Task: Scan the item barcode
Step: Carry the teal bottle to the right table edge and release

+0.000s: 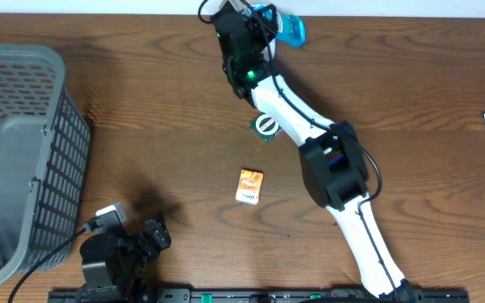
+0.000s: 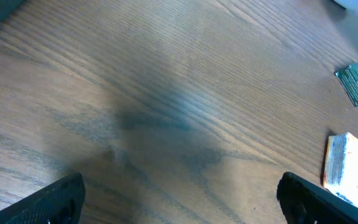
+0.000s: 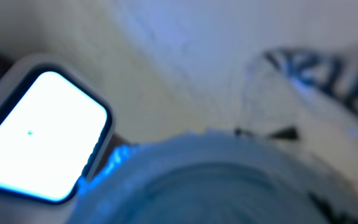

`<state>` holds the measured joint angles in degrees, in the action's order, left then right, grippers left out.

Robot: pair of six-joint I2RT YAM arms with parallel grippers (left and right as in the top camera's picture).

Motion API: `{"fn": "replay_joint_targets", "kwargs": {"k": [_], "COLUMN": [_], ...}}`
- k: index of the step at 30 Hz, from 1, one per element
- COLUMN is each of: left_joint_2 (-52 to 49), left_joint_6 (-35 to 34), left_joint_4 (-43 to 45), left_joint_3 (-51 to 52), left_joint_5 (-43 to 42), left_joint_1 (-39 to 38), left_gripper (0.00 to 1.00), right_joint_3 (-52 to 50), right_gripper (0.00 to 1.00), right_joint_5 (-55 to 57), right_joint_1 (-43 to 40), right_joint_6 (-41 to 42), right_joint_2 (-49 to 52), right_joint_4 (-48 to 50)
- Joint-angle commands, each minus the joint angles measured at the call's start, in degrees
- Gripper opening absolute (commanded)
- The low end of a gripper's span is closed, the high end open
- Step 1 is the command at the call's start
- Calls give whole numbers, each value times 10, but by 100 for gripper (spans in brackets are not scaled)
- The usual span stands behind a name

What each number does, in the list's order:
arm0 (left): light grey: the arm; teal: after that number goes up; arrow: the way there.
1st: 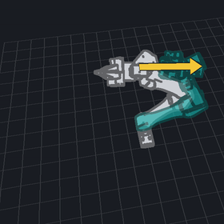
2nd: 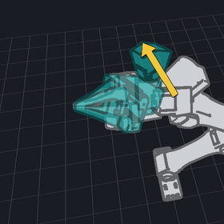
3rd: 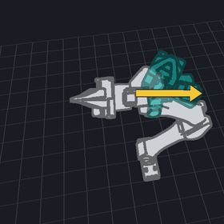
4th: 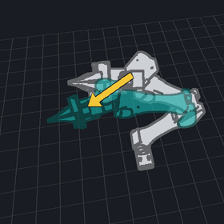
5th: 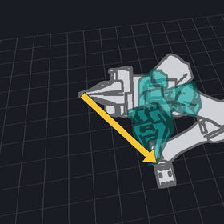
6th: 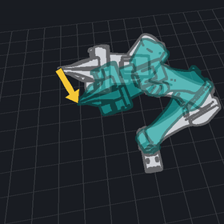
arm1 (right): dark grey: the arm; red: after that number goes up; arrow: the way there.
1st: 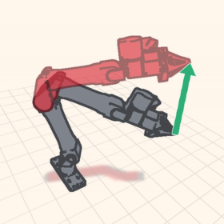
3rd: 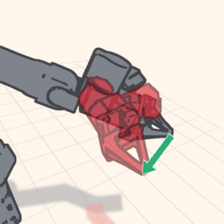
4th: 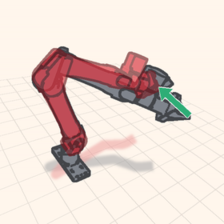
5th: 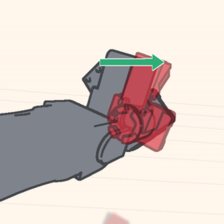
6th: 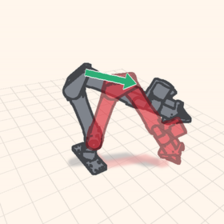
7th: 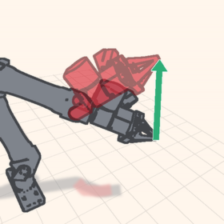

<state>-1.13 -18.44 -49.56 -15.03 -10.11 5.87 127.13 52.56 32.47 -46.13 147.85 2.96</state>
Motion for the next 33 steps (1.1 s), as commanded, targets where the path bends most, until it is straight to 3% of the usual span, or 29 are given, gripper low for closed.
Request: {"fn": "replay_joint_targets", "kwargs": {"k": [1,6,10,16,23,29,33], "left_joint_2": [2,2,2,2,2,2,2], "left_joint_6": [1,1,1,1,1,1,1], "left_joint_4": [-19,-19,-19,-19,-19,-19,-19], "left_joint_3": [8,8,8,8,8,8,8], "left_joint_5": [5,5,5,5,5,5,5], "left_joint_1": [-2,-2,-2,-2,-2,-2,-2], "left_gripper": [98,98,98,98,98,98,98], "right_joint_3": [72,72,72,72,71,71,71], "right_gripper": [9,12,8,9,8,7,8], "right_joint_5": [-5,-41,-18,104,243,237,98], "right_joint_1": [-3,-5,-4,-28,-125,-228,-296], "right_joint_6": [-8,9,11,12,38,246,420], "right_joint_2": [14,17,17,7,0,0,0], "right_joint_4": [11,11,11,-19,-120,-360,-565]}}
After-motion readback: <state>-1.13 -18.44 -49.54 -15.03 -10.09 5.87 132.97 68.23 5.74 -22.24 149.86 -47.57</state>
